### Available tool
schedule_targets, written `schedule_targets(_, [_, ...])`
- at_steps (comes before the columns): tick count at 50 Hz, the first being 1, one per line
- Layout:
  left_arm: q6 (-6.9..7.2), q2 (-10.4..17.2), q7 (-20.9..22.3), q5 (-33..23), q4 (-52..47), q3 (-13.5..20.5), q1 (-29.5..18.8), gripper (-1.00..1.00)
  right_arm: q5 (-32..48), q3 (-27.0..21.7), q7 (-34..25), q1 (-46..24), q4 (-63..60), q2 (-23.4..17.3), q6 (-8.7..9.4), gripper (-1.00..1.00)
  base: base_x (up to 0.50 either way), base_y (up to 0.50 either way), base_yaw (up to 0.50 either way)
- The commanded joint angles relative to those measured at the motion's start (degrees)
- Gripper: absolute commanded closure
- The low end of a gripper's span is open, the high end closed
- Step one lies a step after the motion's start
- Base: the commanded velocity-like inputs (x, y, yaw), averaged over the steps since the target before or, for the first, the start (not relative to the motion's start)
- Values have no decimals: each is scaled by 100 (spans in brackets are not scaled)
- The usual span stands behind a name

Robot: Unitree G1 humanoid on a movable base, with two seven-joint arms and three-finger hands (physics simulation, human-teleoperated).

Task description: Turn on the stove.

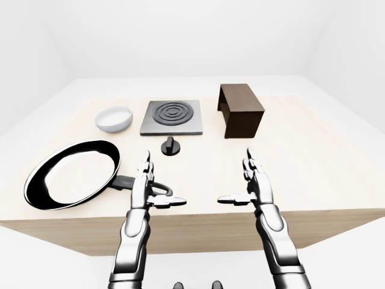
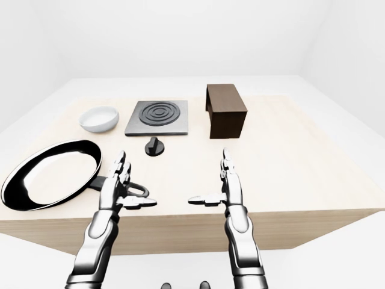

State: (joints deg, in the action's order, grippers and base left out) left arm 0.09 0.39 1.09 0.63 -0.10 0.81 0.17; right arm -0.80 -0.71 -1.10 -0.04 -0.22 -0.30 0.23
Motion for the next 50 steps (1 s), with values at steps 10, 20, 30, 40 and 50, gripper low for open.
schedule_targets(10, [122,60,193,139,-225,138,78,-100,-171,-69,-177,34,-234,-33,142,-100,0,0,0])
schedule_targets(20, [221,76,193,182,-395,194,87,-100,-323,-423,-48,73,-1161,-154,477,-100,0,0,0])
schedule_targets(30, [175,70,177,167,-381,184,94,-100,-782,-1309,227,128,-2563,-314,477,-100,0,0,0])
schedule_targets(40, [136,68,159,161,-344,187,83,-100,-1141,-1909,278,173,-3228,-421,477,-100,0,0,0])
schedule_targets(50, [114,64,158,155,-327,174,97,-100,-1319,-2134,289,195,-3483,-459,477,-100,0,0,0])
